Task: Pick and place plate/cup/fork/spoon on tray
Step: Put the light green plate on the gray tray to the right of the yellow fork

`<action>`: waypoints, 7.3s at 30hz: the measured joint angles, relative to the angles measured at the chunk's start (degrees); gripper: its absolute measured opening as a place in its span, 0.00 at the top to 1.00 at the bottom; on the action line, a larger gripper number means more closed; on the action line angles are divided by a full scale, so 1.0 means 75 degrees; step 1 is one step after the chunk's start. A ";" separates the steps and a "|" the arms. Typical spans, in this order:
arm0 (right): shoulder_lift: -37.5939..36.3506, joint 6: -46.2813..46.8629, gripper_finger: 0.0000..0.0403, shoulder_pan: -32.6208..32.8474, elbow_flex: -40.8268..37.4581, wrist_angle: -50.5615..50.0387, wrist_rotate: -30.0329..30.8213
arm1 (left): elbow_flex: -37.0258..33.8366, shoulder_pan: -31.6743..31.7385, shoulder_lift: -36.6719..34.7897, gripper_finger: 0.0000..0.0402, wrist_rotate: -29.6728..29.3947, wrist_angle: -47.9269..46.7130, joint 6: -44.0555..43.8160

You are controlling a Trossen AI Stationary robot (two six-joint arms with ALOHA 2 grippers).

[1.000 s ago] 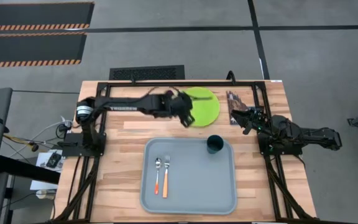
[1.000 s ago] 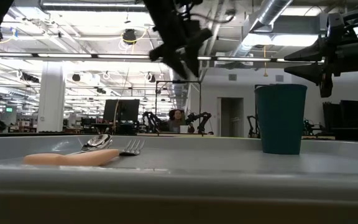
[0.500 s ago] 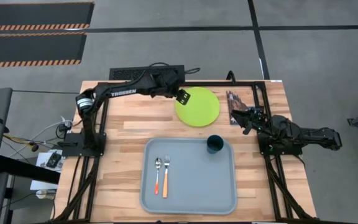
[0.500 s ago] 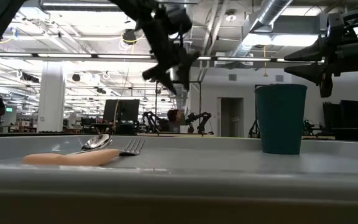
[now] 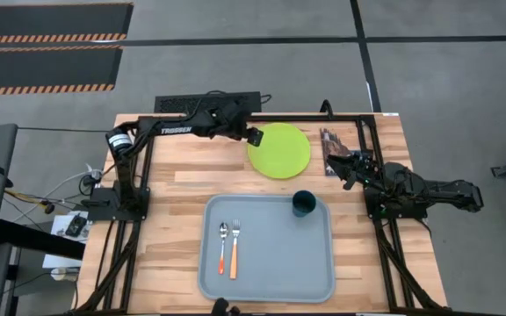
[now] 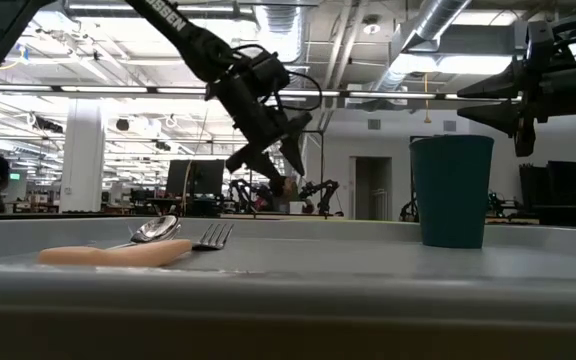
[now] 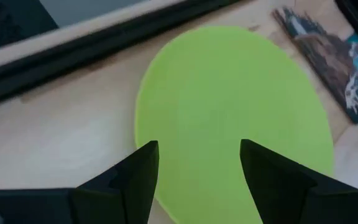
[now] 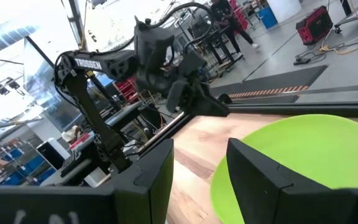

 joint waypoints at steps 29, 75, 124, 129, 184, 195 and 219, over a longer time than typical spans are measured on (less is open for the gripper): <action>0.0000 -0.0026 0.57 0.0000 -0.0001 0.0000 0.0006 | -0.0092 0.0692 0.0261 0.47 0.0579 0.0166 -0.0508; 0.0093 -0.0003 0.57 -0.0044 0.0001 0.0000 0.0009 | 0.0419 0.0431 0.1585 0.65 0.1375 -0.0457 -0.1599; 0.0093 -0.0004 0.57 -0.0044 0.0001 0.0000 0.0001 | 0.0398 0.0676 0.0294 1.00 0.0832 -0.0741 -0.1257; 0.0093 -0.0004 0.57 -0.0044 0.0001 0.0000 0.0000 | 0.0404 0.0711 -0.0057 1.00 0.0638 -0.0745 -0.1155; 0.0749 0.0536 0.34 -0.0743 0.0001 0.0015 0.0210 | 0.0419 -0.1511 -0.4431 1.00 -0.0472 -0.2786 -0.0779; 0.0749 0.0522 0.34 -0.0743 0.0001 0.0015 0.0207 | 0.0419 -0.3527 -0.4782 1.00 -0.1180 -0.4158 -0.2012; 0.0749 0.0458 0.34 -0.0743 0.0001 0.0015 0.0204 | 0.0416 -0.7018 -0.4612 1.00 -0.2952 -0.4747 -0.5670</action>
